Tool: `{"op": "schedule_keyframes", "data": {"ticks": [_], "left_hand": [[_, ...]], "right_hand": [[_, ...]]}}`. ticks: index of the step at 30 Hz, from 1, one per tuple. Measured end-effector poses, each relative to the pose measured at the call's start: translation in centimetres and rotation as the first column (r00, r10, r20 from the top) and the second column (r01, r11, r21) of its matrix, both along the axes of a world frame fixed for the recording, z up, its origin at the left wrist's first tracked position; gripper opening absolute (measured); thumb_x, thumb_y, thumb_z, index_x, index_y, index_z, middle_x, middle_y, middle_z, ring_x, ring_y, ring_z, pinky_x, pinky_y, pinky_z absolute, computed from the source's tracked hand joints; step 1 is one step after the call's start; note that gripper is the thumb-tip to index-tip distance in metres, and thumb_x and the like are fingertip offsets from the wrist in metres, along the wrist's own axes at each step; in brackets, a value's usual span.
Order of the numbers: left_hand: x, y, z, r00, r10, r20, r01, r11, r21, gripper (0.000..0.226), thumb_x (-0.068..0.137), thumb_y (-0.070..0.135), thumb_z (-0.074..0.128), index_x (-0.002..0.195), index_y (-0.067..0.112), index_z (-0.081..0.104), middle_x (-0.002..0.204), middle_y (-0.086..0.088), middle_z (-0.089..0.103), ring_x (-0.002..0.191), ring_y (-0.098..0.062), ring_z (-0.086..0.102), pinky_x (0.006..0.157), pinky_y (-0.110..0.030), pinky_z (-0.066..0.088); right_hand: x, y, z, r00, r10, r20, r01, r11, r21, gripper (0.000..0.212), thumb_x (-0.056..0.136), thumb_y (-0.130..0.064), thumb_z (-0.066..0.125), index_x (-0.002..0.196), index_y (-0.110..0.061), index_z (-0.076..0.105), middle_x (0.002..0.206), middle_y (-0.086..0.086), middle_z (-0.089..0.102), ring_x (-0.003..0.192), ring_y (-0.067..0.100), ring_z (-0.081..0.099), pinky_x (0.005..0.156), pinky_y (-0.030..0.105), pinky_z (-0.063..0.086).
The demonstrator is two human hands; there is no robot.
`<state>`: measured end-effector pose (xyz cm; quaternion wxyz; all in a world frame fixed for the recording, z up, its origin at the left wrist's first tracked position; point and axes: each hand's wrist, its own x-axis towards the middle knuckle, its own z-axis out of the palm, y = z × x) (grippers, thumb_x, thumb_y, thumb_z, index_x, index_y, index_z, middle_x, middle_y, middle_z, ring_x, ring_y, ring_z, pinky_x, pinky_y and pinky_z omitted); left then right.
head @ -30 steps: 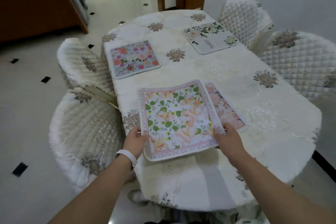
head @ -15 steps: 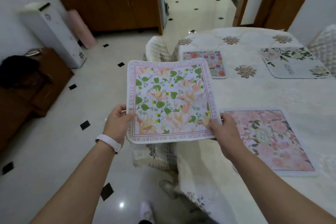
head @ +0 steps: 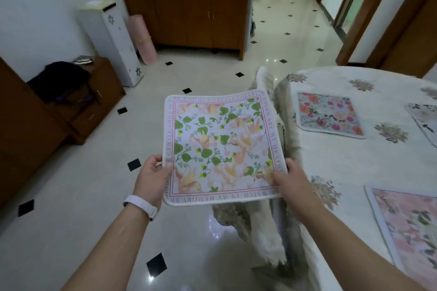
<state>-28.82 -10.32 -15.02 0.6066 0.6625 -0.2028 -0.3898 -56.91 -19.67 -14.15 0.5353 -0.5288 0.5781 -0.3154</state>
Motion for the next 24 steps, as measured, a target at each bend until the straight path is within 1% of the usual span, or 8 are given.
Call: {"op": "schedule_keyframes", "data": {"ticks": [2,6,10,12,14,18,21,24], "left_hand": [[4.2,-0.3,-0.7,1.000,-0.005,0.002,0.005,1.000,0.003,0.016,0.093,-0.003,0.049,0.094,0.011,0.057,0.066,-0.007,0.070,0.059,-0.022,0.067,0.070,-0.044,0.054],[11.3,-0.4,-2.2,1.000,0.014,-0.012,-0.013,0.999,0.030,0.015,0.095,0.000,0.049,0.093,0.013,0.056,0.066,-0.006,0.070,0.060,-0.025,0.065,0.074,-0.050,0.055],[16.1,-0.4,-2.8,0.998,0.050,-0.049,-0.047,0.997,0.065,0.013,0.095,0.000,0.048,0.098,0.009,0.057,0.073,-0.010,0.069,0.065,-0.028,0.065,0.078,-0.054,0.055],[18.1,-0.9,-3.0,0.998,0.059,-0.036,-0.057,0.996,0.072,0.012,0.095,0.000,0.049,0.103,0.005,0.056,0.074,-0.012,0.068,0.065,-0.028,0.064,0.078,-0.053,0.055],[19.7,-1.7,-3.2,0.998,0.064,-0.013,-0.063,0.995,0.072,0.011,0.095,0.000,0.049,0.099,0.008,0.056,0.075,-0.013,0.069,0.066,-0.029,0.065,0.078,-0.054,0.055],[22.5,-4.4,-3.5,0.997,0.081,0.019,-0.082,0.992,0.093,0.012,0.095,0.002,0.051,0.091,0.013,0.056,0.069,-0.008,0.070,0.065,-0.029,0.065,0.079,-0.054,0.055],[24.8,-7.3,-4.1,0.995,0.092,0.041,-0.096,0.986,0.134,0.013,0.094,0.002,0.051,0.090,0.013,0.057,0.067,-0.007,0.071,0.068,-0.030,0.067,0.081,-0.055,0.055],[27.2,-11.6,-4.9,0.993,0.092,0.069,-0.103,0.980,0.172,0.014,0.093,0.001,0.051,0.088,0.013,0.056,0.062,-0.009,0.069,0.065,-0.029,0.066,0.081,-0.059,0.053]], "right_hand": [[4.1,0.0,-0.3,1.000,0.008,-0.002,-0.008,1.000,0.007,0.024,0.084,0.004,0.054,0.099,-0.013,0.061,0.094,-0.001,0.072,0.073,0.008,0.072,0.054,0.022,0.054],[11.6,-0.1,-0.9,0.998,0.029,-0.048,-0.028,1.000,0.014,0.017,0.087,-0.007,0.060,0.098,-0.020,0.059,0.099,0.000,0.072,0.086,0.019,0.071,0.070,0.037,0.057],[16.8,-0.6,-0.9,0.989,0.069,-0.133,-0.068,0.998,0.013,0.013,0.090,-0.011,0.059,0.099,-0.019,0.058,0.098,-0.001,0.069,0.084,0.014,0.068,0.062,0.029,0.052],[18.7,-1.6,-0.7,0.982,0.088,-0.166,-0.086,0.996,0.015,0.013,0.088,-0.011,0.059,0.098,-0.019,0.059,0.097,0.000,0.070,0.085,0.017,0.069,0.068,0.039,0.058],[20.6,-2.7,-0.7,0.983,0.100,-0.154,-0.096,0.995,0.034,0.016,0.085,-0.008,0.059,0.096,-0.020,0.060,0.095,0.000,0.071,0.085,0.021,0.070,0.074,0.047,0.060],[24.1,-5.8,-0.7,0.987,0.105,-0.124,-0.098,0.994,0.055,0.022,0.082,-0.002,0.058,0.094,-0.021,0.059,0.092,0.000,0.071,0.081,0.021,0.071,0.065,0.037,0.057],[26.9,-9.3,-1.4,0.989,0.114,-0.093,-0.108,0.992,0.072,0.026,0.082,0.002,0.056,0.095,-0.020,0.062,0.090,-0.001,0.073,0.075,0.017,0.072,0.058,0.028,0.054],[29.8,-13.8,-2.8,0.988,0.135,-0.074,-0.129,0.988,0.083,0.027,0.083,0.003,0.053,0.093,-0.019,0.065,0.086,-0.002,0.074,0.069,0.011,0.072,0.053,0.021,0.054]]}}
